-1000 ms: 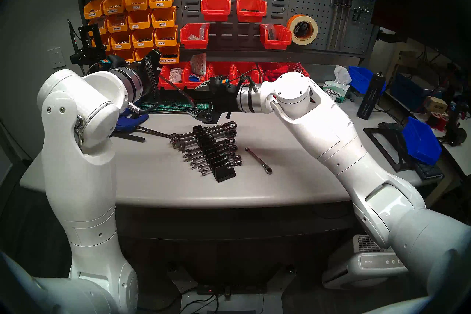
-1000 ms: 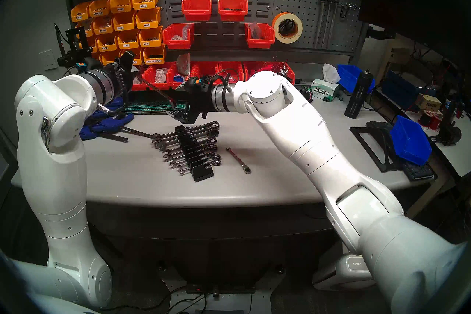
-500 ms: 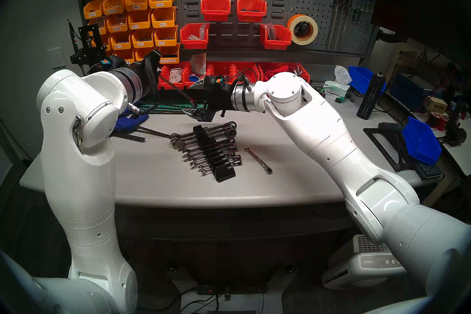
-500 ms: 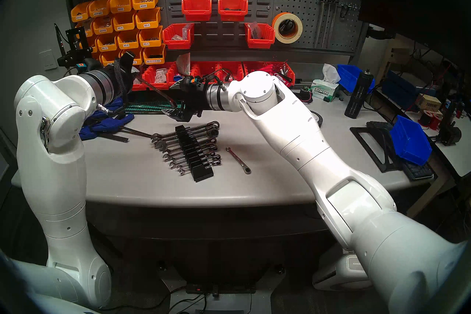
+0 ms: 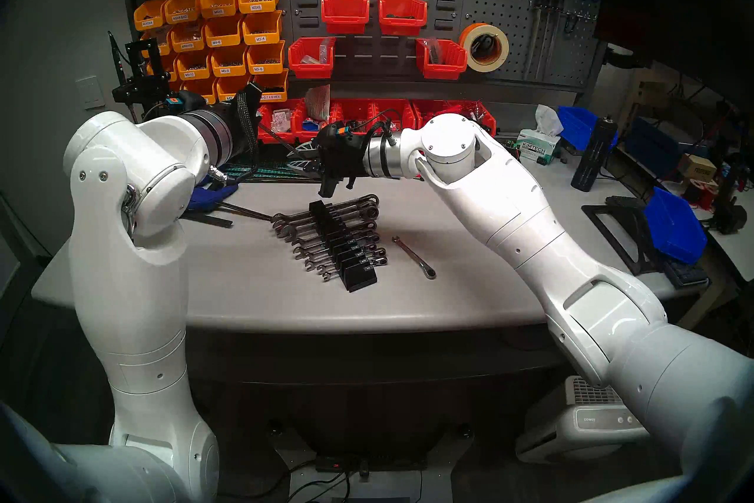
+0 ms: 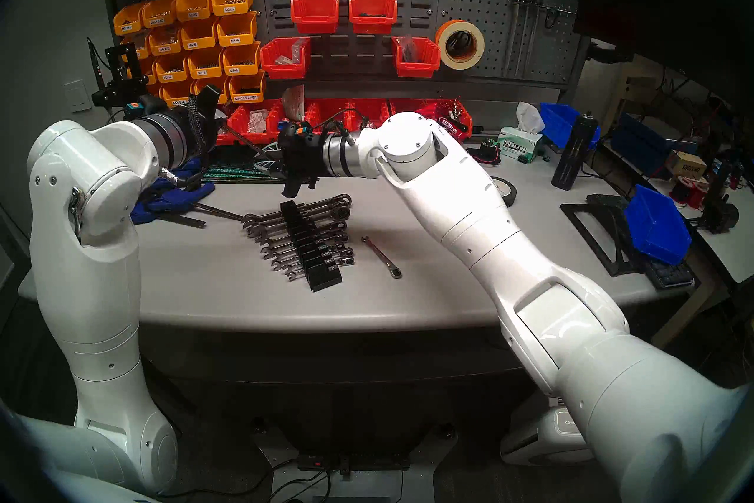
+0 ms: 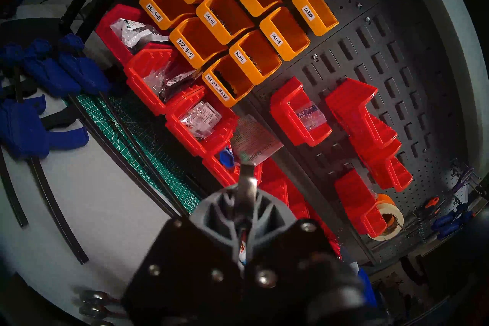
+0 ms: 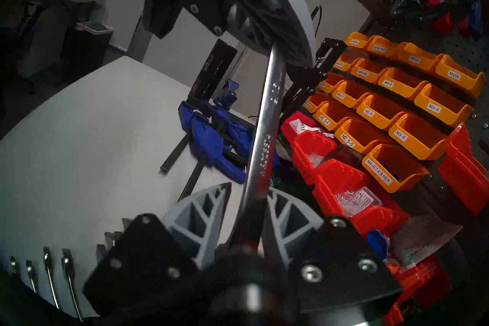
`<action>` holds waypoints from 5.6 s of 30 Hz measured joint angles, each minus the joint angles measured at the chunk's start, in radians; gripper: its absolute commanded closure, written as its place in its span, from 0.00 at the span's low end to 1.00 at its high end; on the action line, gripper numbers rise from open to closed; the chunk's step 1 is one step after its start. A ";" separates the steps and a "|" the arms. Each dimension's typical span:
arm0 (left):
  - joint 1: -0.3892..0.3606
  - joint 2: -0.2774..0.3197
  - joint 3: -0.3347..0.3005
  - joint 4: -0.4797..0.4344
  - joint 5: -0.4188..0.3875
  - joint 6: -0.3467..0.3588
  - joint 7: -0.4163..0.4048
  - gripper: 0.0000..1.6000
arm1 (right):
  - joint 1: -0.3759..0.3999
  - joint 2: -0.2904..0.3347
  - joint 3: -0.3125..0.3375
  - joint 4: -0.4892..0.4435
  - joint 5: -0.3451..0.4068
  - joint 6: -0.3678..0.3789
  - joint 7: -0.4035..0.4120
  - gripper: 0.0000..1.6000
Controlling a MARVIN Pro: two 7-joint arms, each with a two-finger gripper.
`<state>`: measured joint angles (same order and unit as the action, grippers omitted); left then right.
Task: Put the wrenches on the table into the correct slot in the case
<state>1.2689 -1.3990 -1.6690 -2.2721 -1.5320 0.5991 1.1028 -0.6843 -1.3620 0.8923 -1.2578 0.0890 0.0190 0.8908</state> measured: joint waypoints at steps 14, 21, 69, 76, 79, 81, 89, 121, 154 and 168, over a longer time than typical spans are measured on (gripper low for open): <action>0.002 0.003 -0.002 0.002 -0.006 -0.002 0.005 1.00 | 0.022 -0.004 -0.007 0.006 -0.055 -0.015 -0.007 1.00; 0.004 0.008 -0.002 0.001 -0.010 -0.002 0.008 1.00 | 0.036 0.001 -0.019 -0.008 -0.100 -0.014 -0.007 0.74; 0.015 0.041 -0.023 -0.001 -0.059 0.010 0.011 1.00 | 0.068 0.044 -0.046 -0.163 -0.307 0.006 -0.026 1.00; 0.025 0.054 -0.033 -0.004 -0.093 0.052 -0.029 0.58 | 0.069 0.043 -0.017 -0.150 -0.254 -0.002 0.028 1.00; 0.030 0.059 -0.036 -0.004 -0.109 0.072 -0.048 0.49 | 0.071 0.040 -0.009 -0.146 -0.229 -0.004 0.060 1.00; 0.033 0.061 -0.038 -0.004 -0.117 0.082 -0.058 0.49 | 0.072 0.038 -0.004 -0.143 -0.212 -0.004 0.079 1.00; 0.052 0.072 -0.053 -0.009 -0.153 0.127 -0.106 0.45 | 0.089 0.030 0.018 -0.117 -0.145 0.034 0.187 1.00; 0.173 0.098 -0.044 -0.024 -0.127 0.242 -0.229 0.28 | 0.173 0.053 0.045 -0.034 -0.099 0.229 0.452 1.00; 0.227 0.088 -0.037 -0.007 -0.022 0.240 -0.304 0.32 | 0.264 0.078 -0.070 0.152 -0.080 0.269 0.595 1.00; 0.219 0.082 -0.054 0.044 0.020 0.223 -0.313 0.28 | 0.335 0.096 -0.206 0.240 0.009 0.215 0.595 1.00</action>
<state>1.4883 -1.3168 -1.7230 -2.2285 -1.5118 0.8224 0.7898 -0.3492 -1.2658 0.6859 -1.0182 0.0976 0.2340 1.4860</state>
